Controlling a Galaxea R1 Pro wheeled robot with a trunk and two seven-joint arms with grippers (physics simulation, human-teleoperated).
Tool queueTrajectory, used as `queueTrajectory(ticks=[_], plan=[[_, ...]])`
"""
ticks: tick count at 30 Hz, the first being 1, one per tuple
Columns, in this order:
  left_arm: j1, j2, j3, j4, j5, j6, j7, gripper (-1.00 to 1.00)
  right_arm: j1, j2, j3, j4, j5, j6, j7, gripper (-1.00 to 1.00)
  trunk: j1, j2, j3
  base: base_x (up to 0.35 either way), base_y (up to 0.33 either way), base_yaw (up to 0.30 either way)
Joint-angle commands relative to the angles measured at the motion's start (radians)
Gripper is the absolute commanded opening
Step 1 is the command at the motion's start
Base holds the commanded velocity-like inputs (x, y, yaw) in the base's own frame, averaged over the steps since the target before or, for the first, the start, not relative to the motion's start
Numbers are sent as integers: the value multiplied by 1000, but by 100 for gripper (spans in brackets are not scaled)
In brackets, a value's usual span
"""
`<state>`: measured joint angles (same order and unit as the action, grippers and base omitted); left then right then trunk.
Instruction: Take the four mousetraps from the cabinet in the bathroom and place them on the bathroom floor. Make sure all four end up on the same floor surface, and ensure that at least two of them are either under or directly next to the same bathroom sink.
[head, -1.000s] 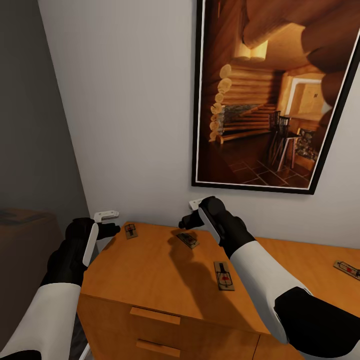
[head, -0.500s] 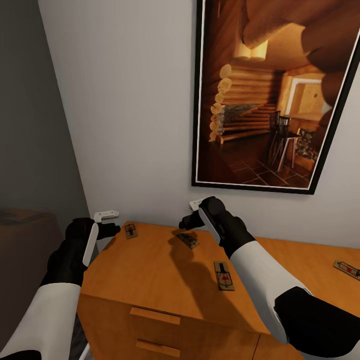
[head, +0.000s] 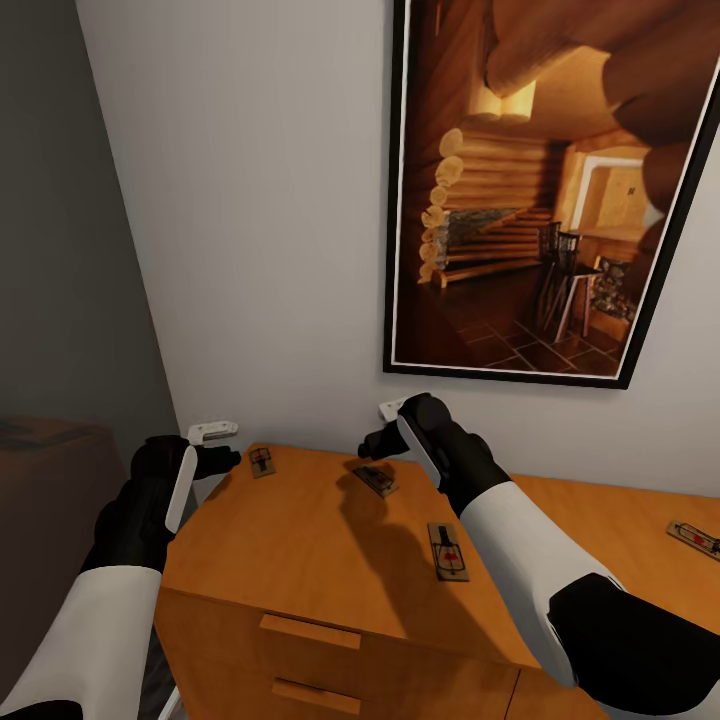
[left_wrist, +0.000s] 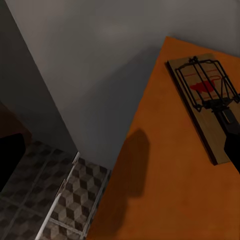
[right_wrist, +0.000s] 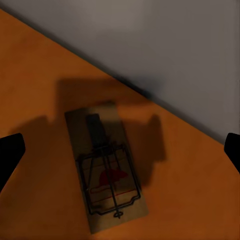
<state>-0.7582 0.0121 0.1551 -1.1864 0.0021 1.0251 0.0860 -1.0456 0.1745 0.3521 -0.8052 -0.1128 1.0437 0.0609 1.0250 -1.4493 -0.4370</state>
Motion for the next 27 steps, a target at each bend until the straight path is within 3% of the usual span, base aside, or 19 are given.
queueTrajectory(ticks=[1, 21, 27], plan=[[0, 0, 0, -1, 1, 4, 3, 100, -1, 0, 1, 0, -4, 4, -2, 100, 0, -1, -1, 0, 0, 0], [0, 0, 0, -1, 2, 4, 3, 100, -1, 0, 1, 14, -3, 4, -4, 100, 0, -1, -1, 0, 0, 0], [0, 0, -1, 10, 2, 4, 5, 100, -1, 0, 4, 63, 1, 4, -5, 100, 0, -1, -1, 0, 0, 0]])
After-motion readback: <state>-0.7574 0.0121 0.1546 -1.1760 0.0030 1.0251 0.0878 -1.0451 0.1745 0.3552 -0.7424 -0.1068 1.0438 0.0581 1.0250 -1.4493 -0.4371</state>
